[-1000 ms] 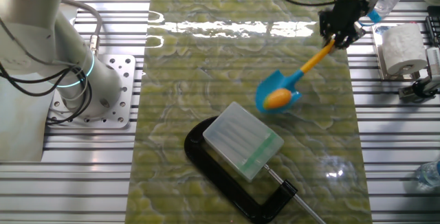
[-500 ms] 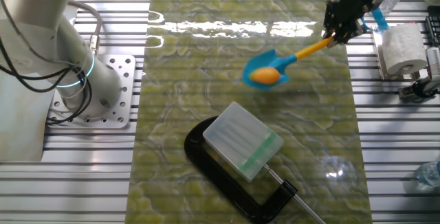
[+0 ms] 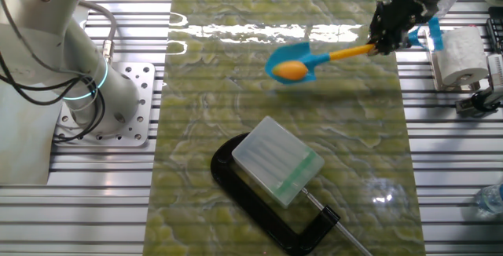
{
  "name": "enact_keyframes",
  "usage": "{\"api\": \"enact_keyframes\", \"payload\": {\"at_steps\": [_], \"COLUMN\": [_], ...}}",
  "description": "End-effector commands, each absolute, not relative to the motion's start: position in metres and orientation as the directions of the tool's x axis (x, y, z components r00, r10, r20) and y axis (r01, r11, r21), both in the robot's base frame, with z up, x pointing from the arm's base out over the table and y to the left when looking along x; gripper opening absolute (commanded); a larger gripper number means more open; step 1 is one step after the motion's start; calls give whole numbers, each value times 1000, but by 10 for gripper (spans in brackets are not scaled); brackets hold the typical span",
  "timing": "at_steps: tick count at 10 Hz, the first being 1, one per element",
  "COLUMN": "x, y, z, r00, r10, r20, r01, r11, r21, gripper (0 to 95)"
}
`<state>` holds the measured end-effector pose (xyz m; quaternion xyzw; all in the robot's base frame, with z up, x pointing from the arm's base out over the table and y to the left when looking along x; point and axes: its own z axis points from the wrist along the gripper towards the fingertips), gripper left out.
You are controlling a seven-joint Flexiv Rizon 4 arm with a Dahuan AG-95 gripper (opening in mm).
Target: Use a shovel to scoop up an object
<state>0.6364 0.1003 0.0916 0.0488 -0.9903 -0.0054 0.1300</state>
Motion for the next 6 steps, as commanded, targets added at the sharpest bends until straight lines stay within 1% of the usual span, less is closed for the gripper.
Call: {"api": "enact_keyframes", "payload": {"at_steps": [1,6], "x": [632,612], "y": [104,130], "z": [97,97], "r00": [-939,-932], "r10": [61,139], "r20": [339,335], "r01": [77,149], "r11": [996,989], "r21": [36,4], "gripper": [0,0]}}
